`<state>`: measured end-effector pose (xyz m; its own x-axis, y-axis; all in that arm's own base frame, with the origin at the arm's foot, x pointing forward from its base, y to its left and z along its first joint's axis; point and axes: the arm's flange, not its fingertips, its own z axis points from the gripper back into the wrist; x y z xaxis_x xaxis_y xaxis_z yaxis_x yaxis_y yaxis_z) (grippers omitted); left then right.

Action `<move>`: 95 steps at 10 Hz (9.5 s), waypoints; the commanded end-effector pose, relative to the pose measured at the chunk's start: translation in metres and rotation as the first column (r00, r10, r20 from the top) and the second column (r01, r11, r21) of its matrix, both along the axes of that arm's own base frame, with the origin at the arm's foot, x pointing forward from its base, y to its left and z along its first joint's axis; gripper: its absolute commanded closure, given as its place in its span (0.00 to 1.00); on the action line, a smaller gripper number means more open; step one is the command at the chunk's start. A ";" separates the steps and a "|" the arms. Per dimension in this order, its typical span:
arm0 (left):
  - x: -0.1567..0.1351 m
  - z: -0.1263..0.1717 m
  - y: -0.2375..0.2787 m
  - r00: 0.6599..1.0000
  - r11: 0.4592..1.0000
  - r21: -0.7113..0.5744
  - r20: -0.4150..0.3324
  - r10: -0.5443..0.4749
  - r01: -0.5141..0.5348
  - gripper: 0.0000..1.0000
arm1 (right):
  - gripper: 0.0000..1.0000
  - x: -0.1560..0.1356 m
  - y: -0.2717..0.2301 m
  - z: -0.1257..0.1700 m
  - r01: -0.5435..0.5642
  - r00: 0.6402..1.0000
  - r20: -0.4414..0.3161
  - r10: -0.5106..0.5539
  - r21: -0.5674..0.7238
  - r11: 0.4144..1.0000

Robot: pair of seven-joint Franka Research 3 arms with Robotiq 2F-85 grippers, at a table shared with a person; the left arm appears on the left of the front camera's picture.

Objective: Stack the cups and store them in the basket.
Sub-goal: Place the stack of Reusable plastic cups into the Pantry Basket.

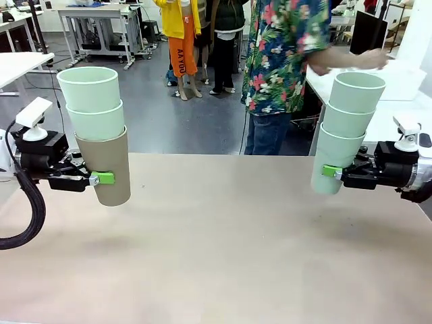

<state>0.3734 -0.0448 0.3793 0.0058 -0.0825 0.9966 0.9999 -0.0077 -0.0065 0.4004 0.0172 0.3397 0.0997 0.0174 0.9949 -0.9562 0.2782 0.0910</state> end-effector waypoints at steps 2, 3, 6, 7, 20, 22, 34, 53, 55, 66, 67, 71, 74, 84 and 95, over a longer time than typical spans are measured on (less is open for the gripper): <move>0.000 0.003 -0.001 1.000 1.000 -0.009 0.003 -0.002 0.002 0.15 | 0.16 0.000 0.000 0.003 -0.004 1.000 0.020 0.004 0.009 1.000; 0.000 0.003 -0.001 1.000 1.000 -0.009 0.003 -0.002 0.002 0.15 | 0.16 0.000 0.000 0.003 -0.004 1.000 0.020 0.004 0.009 1.000; 0.000 0.003 -0.001 1.000 1.000 -0.009 0.003 -0.002 0.002 0.15 | 0.16 0.000 0.000 0.003 -0.004 1.000 0.020 0.004 0.009 1.000; 0.000 0.003 -0.001 1.000 1.000 -0.009 0.003 -0.002 0.002 0.15 | 0.16 0.000 0.000 0.003 -0.004 1.000 0.020 0.004 0.009 1.000; 0.000 0.003 -0.001 1.000 1.000 -0.009 0.003 -0.002 0.002 0.15 | 0.16 0.000 0.000 0.003 -0.004 1.000 0.020 0.004 0.009 1.000; 0.000 0.003 -0.001 1.000 1.000 -0.009 0.003 -0.002 0.002 0.15 | 0.16 0.000 0.000 0.003 -0.004 1.000 0.020 0.004 0.009 1.000; 0.000 0.003 -0.001 1.000 1.000 -0.009 0.003 -0.002 0.002 0.15 | 0.16 0.000 0.000 0.003 -0.004 1.000 0.020 0.004 0.009 1.000; 0.000 0.003 -0.001 1.000 1.000 -0.009 0.003 -0.002 0.002 0.15 | 0.16 0.000 0.000 0.003 -0.004 1.000 0.020 0.004 0.009 1.000; 0.000 0.003 -0.001 1.000 1.000 -0.009 0.003 -0.002 0.002 0.15 | 0.16 0.000 0.000 0.003 -0.004 1.000 0.020 0.004 0.009 1.000; 0.000 0.003 -0.001 1.000 1.000 -0.009 0.003 -0.002 0.002 0.15 | 0.16 0.000 0.000 0.003 -0.004 1.000 0.020 0.004 0.009 1.000; 0.000 0.003 -0.001 1.000 1.000 -0.009 0.003 -0.002 0.002 0.15 | 0.16 0.000 0.000 0.003 -0.004 1.000 0.020 0.004 0.009 1.000; 0.000 0.003 -0.001 1.000 1.000 -0.009 0.003 -0.002 0.002 0.15 | 0.16 -0.001 -0.008 0.010 0.005 1.000 -0.003 -0.005 -0.022 1.000; 0.000 0.003 -0.001 1.000 1.000 -0.009 0.003 -0.002 0.002 0.15 | 0.16 0.012 -0.027 0.052 -0.027 0.999 -0.036 0.025 -0.065 0.998; 0.000 0.003 -0.001 1.000 1.000 -0.009 0.003 -0.002 0.002 0.15 | 0.16 0.115 0.109 0.172 -0.268 0.960 -0.205 0.192 -0.458 0.848; 0.000 0.003 -0.001 1.000 1.000 -0.009 0.003 -0.002 0.002 0.15 | 0.16 0.054 0.222 0.125 -0.341 0.938 -0.279 0.204 -0.643 0.686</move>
